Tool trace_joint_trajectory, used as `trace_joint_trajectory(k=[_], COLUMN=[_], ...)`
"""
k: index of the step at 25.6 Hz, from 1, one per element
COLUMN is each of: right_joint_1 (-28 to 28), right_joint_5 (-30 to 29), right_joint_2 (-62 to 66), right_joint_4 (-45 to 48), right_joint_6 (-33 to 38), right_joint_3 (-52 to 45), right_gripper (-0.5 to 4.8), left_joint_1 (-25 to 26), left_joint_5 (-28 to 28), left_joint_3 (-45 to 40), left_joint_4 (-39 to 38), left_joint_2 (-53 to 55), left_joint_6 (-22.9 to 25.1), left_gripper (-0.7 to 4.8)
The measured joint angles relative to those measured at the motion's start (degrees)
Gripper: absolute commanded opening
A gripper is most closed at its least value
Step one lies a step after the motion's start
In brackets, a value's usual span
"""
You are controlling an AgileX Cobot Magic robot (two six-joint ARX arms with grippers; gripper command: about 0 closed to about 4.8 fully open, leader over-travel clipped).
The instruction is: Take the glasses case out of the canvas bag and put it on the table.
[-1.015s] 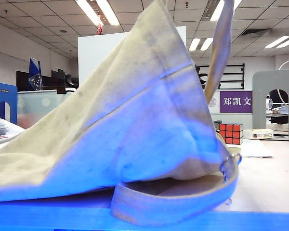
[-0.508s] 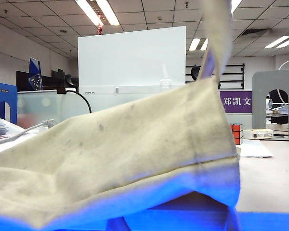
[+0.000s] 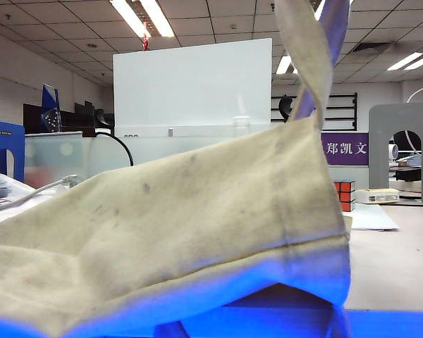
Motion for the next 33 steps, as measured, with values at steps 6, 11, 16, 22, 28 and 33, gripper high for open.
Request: trace_joint_trajectory(k=[6,11,16,22,28,33], right_joint_1=[-0.02,0.07,0.07,0.15,1.57,5.33], right_joint_5=[0.37,2.45,3.28,2.82,-1.55,-3.04], right_joint_2=[-0.79,-1.09,-0.68,0.59,11.98,19.71], right_joint_4=[-3.52,-9.55,-26.47,-19.17,-8.50,1.31], right_joint_6=[-6.03,-11.89,-14.27,-14.95,-14.93,-14.58], right_joint_3=[0.33,1.40,-0.66,-5.79,-7.96,-7.87], right_gripper=[-0.05,1.00,1.19,1.17,1.17,0.72], left_joint_1=[0.57,1.75,3.89,5.73,4.39,3.54], left_joint_5=[2.01,1.42,1.66,2.99,7.21,9.49], left_joint_3=[-0.37,-0.70,0.42,0.13,-0.02,0.04], left_joint_4=[1.09,0.70,9.55,8.22,4.79,3.93], left_joint_2=[-0.26,-2.80,-10.25,-10.73,-11.21,-14.62], left_joint_6=[-0.70,-1.11,-4.00,-4.76,-5.18,-7.26], left_gripper=[-0.06,-0.06,-0.06,-0.06,-0.06,-0.06])
